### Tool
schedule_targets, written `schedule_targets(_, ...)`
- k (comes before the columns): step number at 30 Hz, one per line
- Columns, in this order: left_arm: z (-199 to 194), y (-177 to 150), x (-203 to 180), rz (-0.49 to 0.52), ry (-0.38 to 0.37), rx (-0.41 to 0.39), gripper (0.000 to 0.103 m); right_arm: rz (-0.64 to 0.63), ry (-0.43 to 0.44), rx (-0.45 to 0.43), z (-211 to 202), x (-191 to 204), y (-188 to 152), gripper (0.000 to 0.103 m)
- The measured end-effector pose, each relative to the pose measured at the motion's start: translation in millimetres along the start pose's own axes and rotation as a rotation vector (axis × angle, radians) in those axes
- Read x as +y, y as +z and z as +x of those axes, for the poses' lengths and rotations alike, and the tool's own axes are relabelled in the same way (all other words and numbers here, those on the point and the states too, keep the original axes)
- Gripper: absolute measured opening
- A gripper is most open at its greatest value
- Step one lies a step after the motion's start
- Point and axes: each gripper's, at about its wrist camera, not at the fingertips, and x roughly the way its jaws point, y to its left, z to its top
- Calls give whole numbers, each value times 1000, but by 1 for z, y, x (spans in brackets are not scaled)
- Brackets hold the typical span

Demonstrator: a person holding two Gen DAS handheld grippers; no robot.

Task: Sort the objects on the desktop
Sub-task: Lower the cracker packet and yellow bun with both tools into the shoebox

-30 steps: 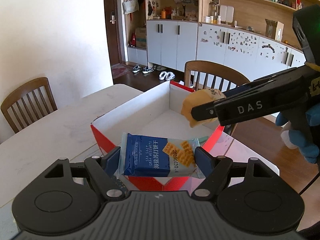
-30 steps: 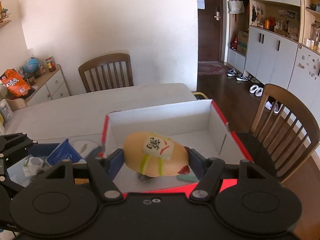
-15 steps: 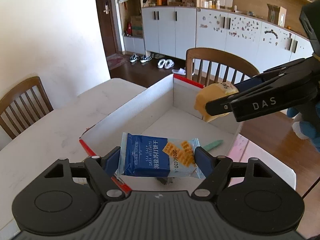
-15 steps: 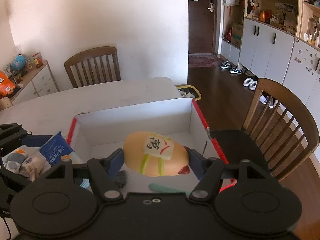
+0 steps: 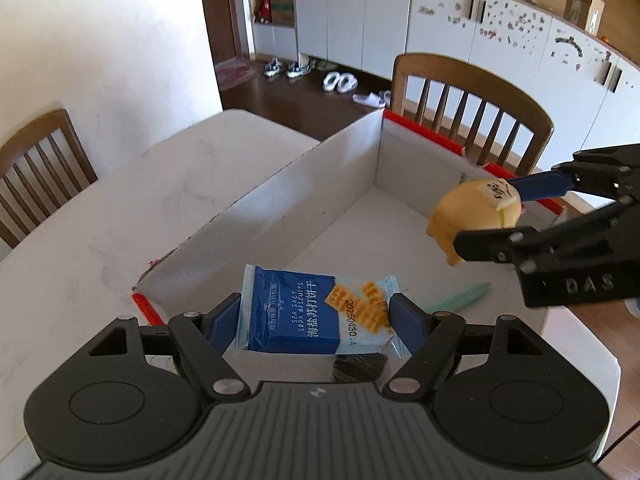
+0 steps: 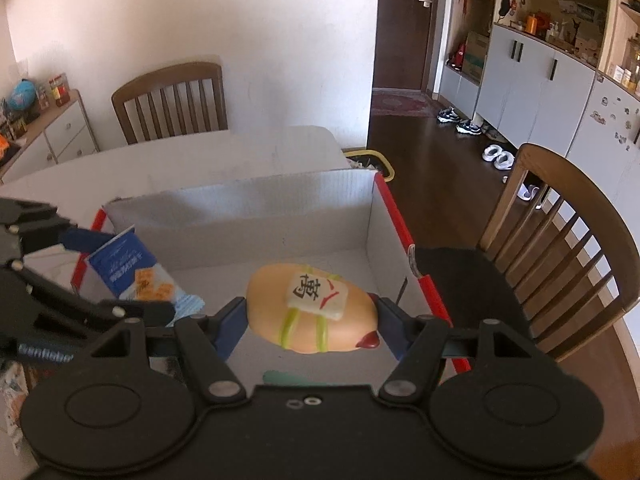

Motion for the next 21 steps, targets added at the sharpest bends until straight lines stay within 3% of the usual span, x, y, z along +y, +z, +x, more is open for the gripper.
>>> schedule_targets(9,31,13,3,-12,2,88,79,-125,28,76,24,11,-8,69)
schedule_targets(21,61,25,5,-42,-14,184,79,-196,59,154,47,21,-13,69)
